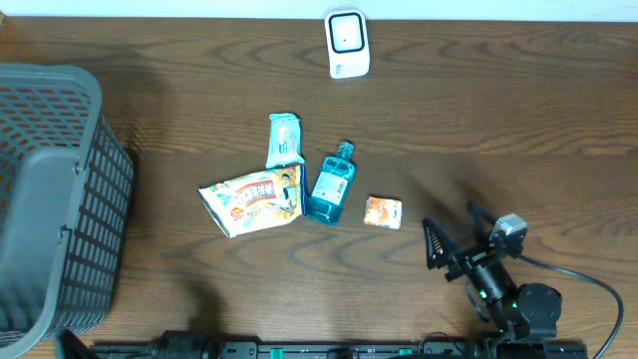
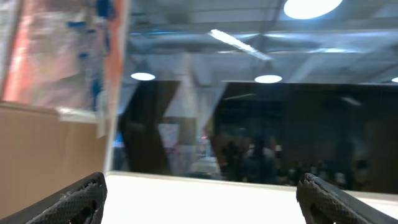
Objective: Scan the item barcode
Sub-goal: 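Move the right gripper toward the orange tissue pack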
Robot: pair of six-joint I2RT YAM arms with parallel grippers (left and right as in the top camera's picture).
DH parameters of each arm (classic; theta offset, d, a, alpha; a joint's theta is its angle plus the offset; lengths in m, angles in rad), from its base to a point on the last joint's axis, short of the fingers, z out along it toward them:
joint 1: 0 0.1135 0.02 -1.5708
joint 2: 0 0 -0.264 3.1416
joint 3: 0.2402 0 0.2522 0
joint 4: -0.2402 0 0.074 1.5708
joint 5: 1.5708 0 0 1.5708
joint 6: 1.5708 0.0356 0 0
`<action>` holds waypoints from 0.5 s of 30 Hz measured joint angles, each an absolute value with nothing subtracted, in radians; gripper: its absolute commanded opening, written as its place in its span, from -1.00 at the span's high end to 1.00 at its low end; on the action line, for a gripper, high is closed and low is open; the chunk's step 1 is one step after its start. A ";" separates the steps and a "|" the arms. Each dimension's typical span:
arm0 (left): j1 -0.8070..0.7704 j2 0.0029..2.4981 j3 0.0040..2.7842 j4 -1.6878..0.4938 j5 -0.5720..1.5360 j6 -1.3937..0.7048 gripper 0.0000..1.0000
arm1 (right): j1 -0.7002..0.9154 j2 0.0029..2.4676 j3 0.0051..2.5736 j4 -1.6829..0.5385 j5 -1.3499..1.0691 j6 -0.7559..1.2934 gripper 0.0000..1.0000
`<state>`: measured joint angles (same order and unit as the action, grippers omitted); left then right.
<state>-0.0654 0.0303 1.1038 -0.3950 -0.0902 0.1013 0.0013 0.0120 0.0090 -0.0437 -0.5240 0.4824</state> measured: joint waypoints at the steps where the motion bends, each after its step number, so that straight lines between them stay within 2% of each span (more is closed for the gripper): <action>1: -0.065 0.024 1.100 -0.398 -0.064 0.101 -0.95 | 0.001 0.012 0.009 -0.044 -0.571 0.525 -0.99; 7: -0.081 0.012 1.087 -0.409 0.030 0.101 -0.95 | 0.001 0.012 0.009 -0.049 -0.762 0.701 -0.99; 15: -0.086 0.012 1.087 -0.412 0.029 0.101 -0.95 | 0.001 0.012 0.007 0.014 -0.801 0.909 -0.99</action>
<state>-0.0860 0.0116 1.0870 -0.4118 0.0292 0.1013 0.0013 0.0120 0.0071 0.0135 -0.8009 0.9092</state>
